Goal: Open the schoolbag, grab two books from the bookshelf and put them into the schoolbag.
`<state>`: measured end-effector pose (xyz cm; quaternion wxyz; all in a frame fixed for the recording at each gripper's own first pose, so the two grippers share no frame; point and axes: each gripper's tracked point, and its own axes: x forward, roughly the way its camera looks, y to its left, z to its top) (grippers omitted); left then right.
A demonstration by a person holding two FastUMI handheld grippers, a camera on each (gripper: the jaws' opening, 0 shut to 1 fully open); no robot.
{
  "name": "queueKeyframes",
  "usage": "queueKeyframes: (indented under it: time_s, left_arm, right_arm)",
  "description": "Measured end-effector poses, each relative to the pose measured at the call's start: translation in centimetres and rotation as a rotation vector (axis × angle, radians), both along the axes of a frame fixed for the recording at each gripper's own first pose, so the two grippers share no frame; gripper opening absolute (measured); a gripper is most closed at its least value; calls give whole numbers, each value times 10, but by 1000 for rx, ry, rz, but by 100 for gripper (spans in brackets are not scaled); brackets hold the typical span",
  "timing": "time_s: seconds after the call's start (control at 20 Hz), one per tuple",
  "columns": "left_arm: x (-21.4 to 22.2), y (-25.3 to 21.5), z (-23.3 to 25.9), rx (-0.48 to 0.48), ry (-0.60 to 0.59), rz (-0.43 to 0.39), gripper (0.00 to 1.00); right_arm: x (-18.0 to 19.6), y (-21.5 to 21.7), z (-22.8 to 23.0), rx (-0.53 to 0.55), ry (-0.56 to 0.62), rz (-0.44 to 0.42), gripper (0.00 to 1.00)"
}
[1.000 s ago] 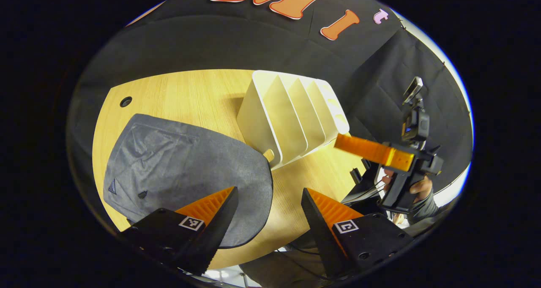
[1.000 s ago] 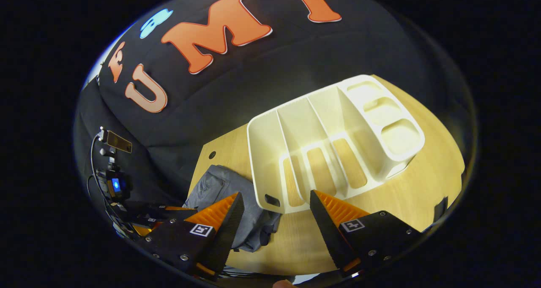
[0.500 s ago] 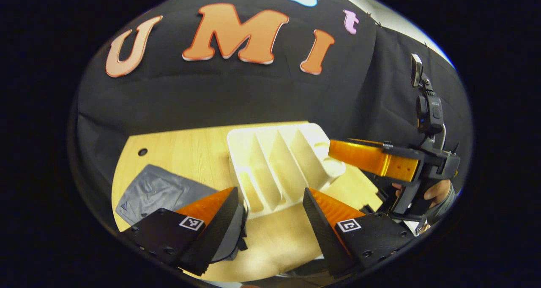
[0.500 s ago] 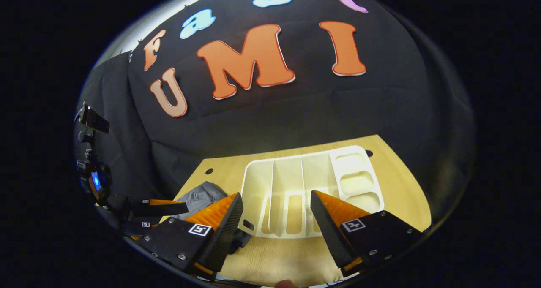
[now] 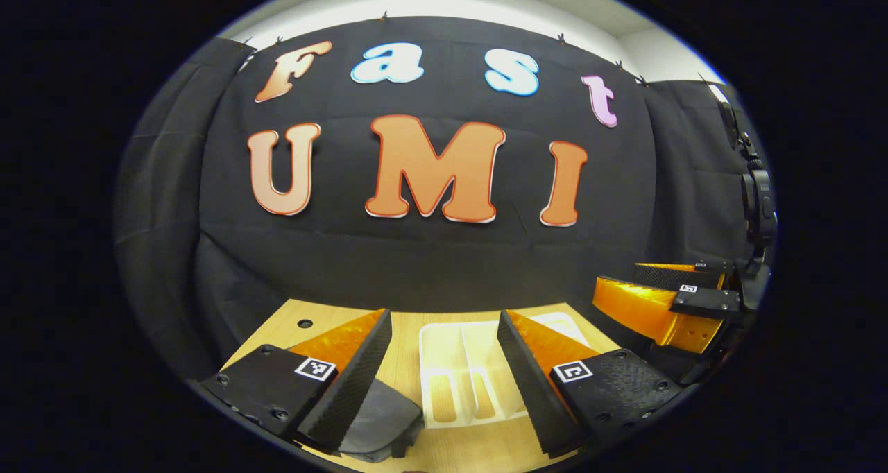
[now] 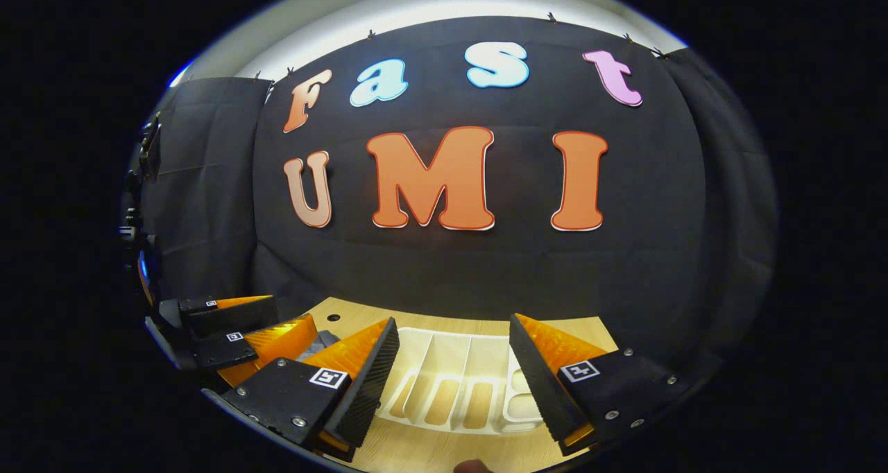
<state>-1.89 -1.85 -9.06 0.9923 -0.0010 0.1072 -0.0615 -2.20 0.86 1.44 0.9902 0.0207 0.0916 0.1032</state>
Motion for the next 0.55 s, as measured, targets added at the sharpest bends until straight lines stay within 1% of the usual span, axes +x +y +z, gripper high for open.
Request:
queueKeyframes:
  time_s: [0.1,0.15,0.25,0.3,0.4,0.5,0.55]
  left_arm:
    - [-2,-4,11,-11,-58,20,97]
    - [-6,-2,18,-6,-77,44,97]
    - [-13,3,27,26,-125,106,97]
    - [-16,4,30,39,-150,122,97]
    - [-16,5,35,44,-201,118,97]
    - [-13,4,35,32,-206,110,95]
    - [-12,5,31,39,-202,99,96]
  right_arm:
    - [-3,-3,4,-12,-36,13,95]
    - [-3,-4,4,-19,-54,14,95]
    - [-8,-2,8,-26,-94,25,95]
    - [-9,-1,8,-26,-108,26,95]
    - [-13,4,1,-23,-105,27,95]
    - [-16,8,-4,-26,-93,23,95]
    - [-16,9,-5,-27,-99,20,95]
